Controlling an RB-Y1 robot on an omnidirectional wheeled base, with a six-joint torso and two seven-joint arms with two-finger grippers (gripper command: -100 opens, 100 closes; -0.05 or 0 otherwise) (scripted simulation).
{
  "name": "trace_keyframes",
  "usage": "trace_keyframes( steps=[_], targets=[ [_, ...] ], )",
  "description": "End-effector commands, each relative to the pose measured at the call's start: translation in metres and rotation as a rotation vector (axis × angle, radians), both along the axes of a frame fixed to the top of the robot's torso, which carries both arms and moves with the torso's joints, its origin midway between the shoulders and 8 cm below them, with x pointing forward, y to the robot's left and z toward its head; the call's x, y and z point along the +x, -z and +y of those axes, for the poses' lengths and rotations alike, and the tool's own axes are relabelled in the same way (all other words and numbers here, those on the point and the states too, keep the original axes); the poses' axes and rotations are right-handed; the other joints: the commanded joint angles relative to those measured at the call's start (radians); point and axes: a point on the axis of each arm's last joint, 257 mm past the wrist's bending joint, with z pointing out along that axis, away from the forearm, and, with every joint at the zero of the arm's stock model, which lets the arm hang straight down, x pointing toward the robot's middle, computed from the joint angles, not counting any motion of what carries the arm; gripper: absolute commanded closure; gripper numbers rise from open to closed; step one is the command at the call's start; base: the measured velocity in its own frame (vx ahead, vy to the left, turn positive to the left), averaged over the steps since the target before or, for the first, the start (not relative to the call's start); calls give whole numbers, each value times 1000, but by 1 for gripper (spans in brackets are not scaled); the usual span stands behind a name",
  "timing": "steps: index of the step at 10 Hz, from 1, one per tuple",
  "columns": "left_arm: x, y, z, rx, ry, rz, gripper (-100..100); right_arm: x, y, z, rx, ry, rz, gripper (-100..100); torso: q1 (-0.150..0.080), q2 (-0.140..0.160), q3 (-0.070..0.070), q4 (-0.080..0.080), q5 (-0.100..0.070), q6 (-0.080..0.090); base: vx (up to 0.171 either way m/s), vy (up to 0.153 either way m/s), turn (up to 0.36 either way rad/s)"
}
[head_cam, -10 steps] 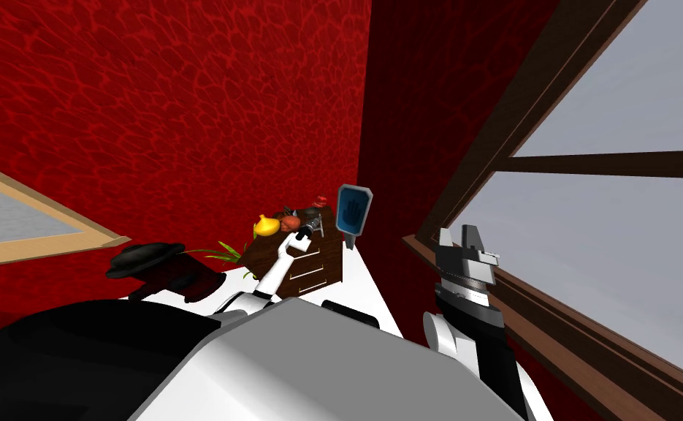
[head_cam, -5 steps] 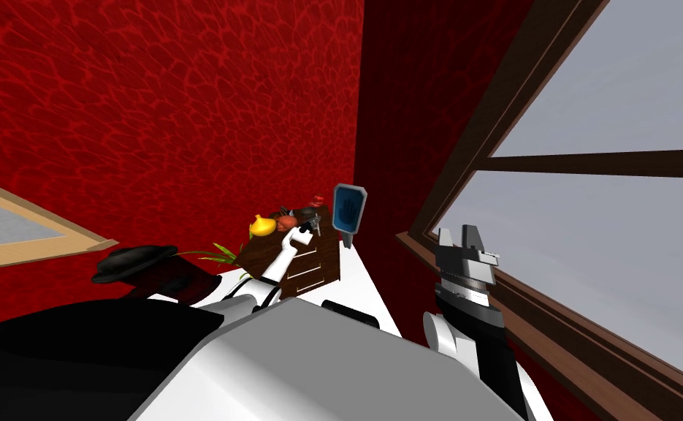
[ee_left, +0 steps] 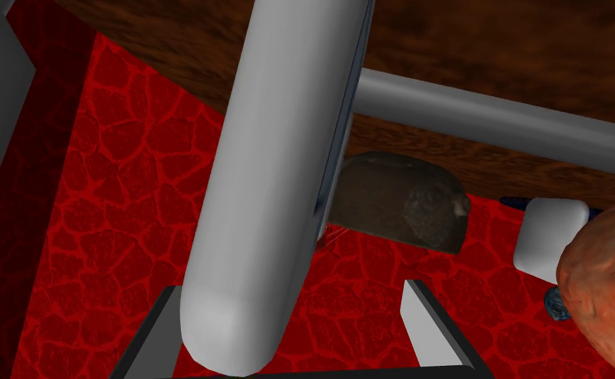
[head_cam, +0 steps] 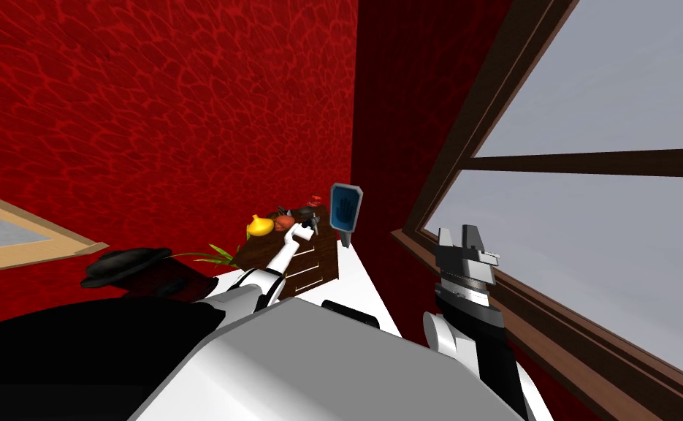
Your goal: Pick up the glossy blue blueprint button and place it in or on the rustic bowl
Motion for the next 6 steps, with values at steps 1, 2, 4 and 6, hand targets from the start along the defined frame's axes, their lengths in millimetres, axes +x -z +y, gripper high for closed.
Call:
trace_keyframes(
  steps=[1,2,4,6],
  targets=[
    [6,2,7,15,-22,48,-100,0,0,0,0,0,0,0,0,0,0,0,0,0,-37,-23,-55],
    [5,9,10,13,-29,65,-100,0,0,0,0,0,0,0,0,0,0,0,0,0,-34,-23,-37],
    [8,14,16,21,-50,114,-100,0,0,0,0,0,0,0,-1,0,0,0,0,0,-32,-22,-46],
    [10,17,22,26,-70,160,-100,0,0,0,0,0,0,0,0,1,1,0,0,0,-54,-15,-44]
  ],
)
